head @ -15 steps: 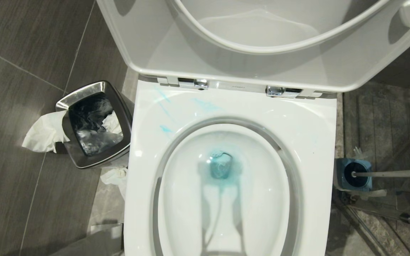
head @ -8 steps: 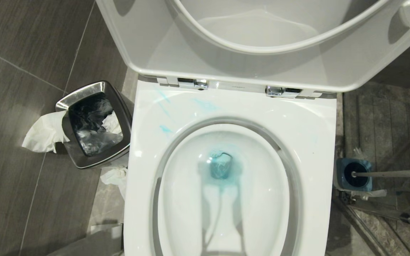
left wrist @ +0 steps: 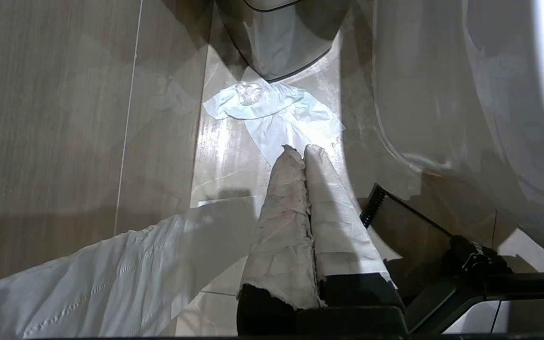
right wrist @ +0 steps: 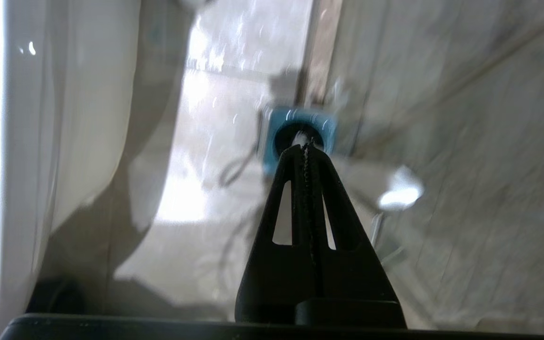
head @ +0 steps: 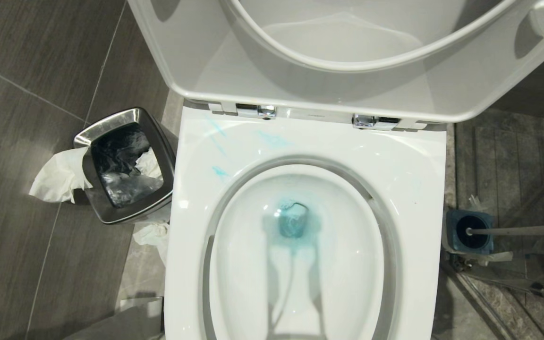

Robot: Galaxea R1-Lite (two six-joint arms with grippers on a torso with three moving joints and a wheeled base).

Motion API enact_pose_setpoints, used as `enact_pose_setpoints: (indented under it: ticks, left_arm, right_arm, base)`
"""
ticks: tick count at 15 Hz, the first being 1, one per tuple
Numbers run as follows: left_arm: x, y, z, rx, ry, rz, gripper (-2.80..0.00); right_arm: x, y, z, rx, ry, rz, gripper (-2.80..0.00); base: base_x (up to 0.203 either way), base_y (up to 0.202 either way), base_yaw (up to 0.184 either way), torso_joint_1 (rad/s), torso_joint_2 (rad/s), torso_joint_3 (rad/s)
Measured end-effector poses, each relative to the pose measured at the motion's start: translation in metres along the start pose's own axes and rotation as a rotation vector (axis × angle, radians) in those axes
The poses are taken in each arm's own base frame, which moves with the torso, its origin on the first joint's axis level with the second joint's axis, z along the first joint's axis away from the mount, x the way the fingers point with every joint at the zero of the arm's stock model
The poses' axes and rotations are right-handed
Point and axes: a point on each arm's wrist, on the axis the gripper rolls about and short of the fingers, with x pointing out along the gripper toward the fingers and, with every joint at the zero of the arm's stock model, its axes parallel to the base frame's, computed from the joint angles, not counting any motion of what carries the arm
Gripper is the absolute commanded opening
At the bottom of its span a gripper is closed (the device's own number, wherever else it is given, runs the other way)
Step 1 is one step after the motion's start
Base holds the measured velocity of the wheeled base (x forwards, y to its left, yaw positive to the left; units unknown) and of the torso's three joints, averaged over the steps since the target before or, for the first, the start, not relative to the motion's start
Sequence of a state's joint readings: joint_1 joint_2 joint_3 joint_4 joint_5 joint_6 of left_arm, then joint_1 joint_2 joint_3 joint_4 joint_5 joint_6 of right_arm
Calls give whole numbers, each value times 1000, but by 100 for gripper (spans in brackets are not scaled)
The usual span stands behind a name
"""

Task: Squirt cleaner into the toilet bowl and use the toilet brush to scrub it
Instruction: Scrub the toilet bowl

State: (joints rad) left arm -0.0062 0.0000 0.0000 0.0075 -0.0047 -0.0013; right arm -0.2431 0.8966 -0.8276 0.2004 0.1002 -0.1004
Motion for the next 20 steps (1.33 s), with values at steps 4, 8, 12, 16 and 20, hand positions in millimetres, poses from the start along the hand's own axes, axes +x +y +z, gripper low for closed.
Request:
enact_pose_setpoints:
  ticks: [4, 8, 12, 16, 20]
  left_arm:
    - [0, 0, 0, 0, 0, 0, -280]
    - [0, 0, 0, 0, 0, 0, -280]
    - [0, 0, 0, 0, 0, 0, -280]
    - [0, 0, 0, 0, 0, 0, -280]
    - [0, 0, 0, 0, 0, 0, -280]
  right_arm:
    - [25, -2, -21, 42, 89, 7, -280]
    - [33, 0, -50, 4, 191, 18, -280]
    - [25, 7, -88, -61, 248, 66, -280]
    - [19, 12, -134, -150, 196, 70, -280]
    - [20, 13, -148, -204, -21, 11, -280]
  base:
    - [0, 0, 0, 0, 0, 0]
    - [0, 0, 0, 0, 0, 0]
    - [0, 0, 0, 0, 0, 0]
    - [0, 0, 0, 0, 0, 0]
    - [0, 0, 0, 0, 0, 0]
